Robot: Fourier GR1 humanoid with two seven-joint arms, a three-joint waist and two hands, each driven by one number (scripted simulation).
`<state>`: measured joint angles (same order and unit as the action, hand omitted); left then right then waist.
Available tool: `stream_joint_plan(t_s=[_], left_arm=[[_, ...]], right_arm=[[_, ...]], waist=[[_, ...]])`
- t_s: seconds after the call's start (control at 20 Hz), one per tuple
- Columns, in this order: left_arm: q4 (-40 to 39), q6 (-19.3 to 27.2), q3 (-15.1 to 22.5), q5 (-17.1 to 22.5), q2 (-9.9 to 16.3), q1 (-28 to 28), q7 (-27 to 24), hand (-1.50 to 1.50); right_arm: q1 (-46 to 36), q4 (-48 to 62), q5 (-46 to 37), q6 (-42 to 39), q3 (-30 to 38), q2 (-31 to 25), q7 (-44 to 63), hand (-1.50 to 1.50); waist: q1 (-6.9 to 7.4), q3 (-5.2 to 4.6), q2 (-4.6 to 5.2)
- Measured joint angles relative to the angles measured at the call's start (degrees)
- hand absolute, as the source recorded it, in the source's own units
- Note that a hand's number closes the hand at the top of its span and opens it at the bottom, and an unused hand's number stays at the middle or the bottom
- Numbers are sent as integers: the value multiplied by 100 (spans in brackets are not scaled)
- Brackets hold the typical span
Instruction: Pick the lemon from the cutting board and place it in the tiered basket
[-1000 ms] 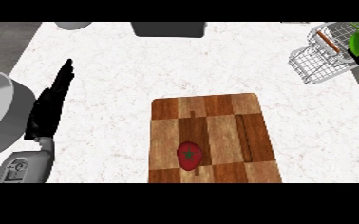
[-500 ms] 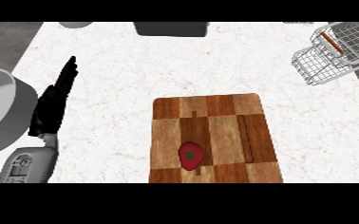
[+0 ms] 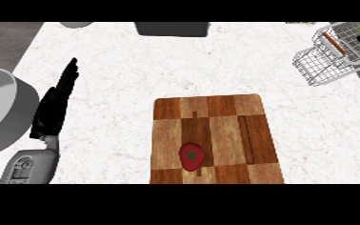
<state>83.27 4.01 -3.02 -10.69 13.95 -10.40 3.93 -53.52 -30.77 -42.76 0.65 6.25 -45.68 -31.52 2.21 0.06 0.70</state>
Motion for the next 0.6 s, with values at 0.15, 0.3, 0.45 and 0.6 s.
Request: stream_joint_plan(t_s=[0.15, 0.3, 0.45, 0.6], left_arm=[[2, -7, 11, -27, -8, -3, -32, 0], [-14, -5, 28, -45, -31, -78, 2, 0], [37, 12, 44, -81, -48, -61, 26, 0], [77, -6, 28, -67, -51, -97, 76, 0]], right_arm=[[-195, 573, -48, -129, 39, -52, -318, 150], [-315, 1061, 65, -537, 178, -43, -171, -150], [-380, 1446, 15, -687, 189, -25, -173, -150], [-418, 1716, 160, -731, 387, -39, -317, -150]], waist=[[29, 2, 15], [41, 4, 27], [52, 6, 30], [50, 11, 35]])
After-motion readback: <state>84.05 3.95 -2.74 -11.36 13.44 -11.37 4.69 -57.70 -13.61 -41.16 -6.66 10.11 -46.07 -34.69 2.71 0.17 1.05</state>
